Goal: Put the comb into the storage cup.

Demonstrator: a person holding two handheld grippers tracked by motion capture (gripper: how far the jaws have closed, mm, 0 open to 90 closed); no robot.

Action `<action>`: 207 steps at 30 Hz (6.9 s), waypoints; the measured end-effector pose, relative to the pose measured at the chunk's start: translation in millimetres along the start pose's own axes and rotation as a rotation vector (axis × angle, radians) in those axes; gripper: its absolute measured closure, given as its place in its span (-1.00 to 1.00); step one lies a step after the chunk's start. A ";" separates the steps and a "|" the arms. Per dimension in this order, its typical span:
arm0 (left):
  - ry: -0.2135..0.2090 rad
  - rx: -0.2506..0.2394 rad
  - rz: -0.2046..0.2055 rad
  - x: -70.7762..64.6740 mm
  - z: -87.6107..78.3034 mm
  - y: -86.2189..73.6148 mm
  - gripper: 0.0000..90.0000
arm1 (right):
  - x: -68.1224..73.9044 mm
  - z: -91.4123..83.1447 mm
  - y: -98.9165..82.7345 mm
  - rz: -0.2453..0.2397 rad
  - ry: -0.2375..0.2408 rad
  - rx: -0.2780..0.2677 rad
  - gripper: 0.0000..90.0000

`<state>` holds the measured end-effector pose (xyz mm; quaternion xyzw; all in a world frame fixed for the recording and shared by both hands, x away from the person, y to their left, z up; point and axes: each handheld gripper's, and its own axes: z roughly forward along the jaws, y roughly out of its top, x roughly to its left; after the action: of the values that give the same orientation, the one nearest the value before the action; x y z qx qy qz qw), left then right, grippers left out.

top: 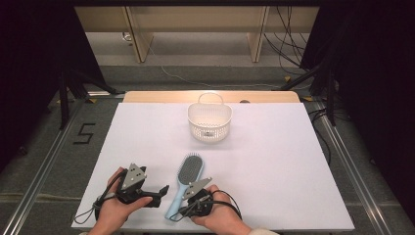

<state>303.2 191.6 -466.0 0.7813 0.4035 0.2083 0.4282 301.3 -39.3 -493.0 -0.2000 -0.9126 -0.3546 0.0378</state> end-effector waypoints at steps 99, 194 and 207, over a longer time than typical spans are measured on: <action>-0.042 0.454 0.093 -41.4 42.4 34.2 -0.65 | -81.3 -180.8 -128.0 0.138 -0.442 -0.469 -0.54; 0.001 0.859 -0.027 -44.1 92.8 65.4 0.53 | -82.7 -183.1 -128.6 0.138 -0.436 -0.482 -0.47; -0.017 0.832 -0.023 -41.8 89.6 63.1 0.55 | -82.3 -183.4 -129.1 0.139 -0.436 -0.483 -0.47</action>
<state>367.3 93.6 -461.3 0.8849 0.4583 0.0162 0.0817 312.9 -274.9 -455.1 -0.3362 -0.7728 -0.5063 -0.1826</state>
